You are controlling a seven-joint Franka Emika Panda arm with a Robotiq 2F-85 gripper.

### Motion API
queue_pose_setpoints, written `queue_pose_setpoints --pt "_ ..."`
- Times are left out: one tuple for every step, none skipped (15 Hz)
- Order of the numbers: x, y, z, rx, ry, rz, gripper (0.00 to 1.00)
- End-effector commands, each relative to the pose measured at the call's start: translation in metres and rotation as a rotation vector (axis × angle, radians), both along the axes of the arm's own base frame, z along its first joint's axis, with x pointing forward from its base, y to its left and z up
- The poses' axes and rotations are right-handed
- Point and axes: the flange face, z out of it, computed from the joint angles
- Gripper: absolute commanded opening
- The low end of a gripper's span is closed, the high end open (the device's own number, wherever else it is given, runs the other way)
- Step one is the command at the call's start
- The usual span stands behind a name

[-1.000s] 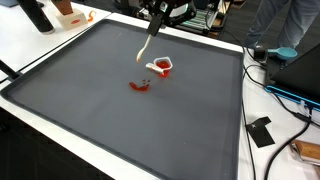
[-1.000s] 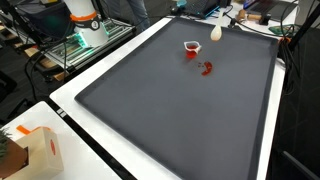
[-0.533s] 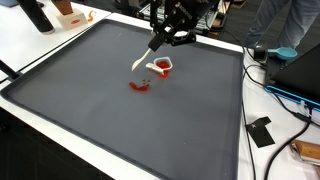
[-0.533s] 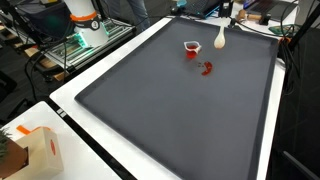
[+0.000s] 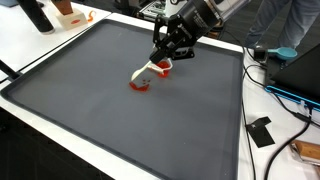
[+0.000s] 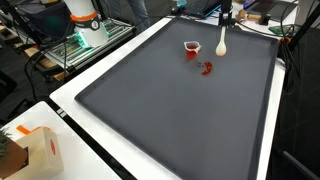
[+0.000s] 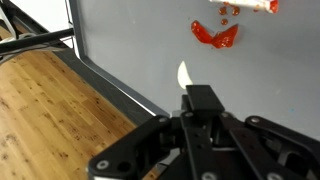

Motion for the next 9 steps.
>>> queue_pose_setpoints --pt "0.003 -0.002 -0.015 0.007 -0.013 0.027 0.03" --pt "0.004 -0.003 -0.018 0.015 -0.004 0.028 0.03" --pt "0.005 -0.005 -0.02 0.019 -0.002 0.029 0.03" --pt "0.007 -0.006 -0.021 0.027 0.002 0.028 0.03" --pt "0.008 -0.008 -0.021 0.034 0.006 0.027 0.03" --pt "0.01 -0.011 -0.021 0.043 0.007 0.024 0.03" --pt "0.012 -0.014 -0.021 0.048 0.008 0.02 0.03" --pt "0.014 -0.017 -0.02 0.056 0.009 0.017 0.03" --pt "0.016 -0.02 -0.018 0.066 0.011 0.011 0.03"
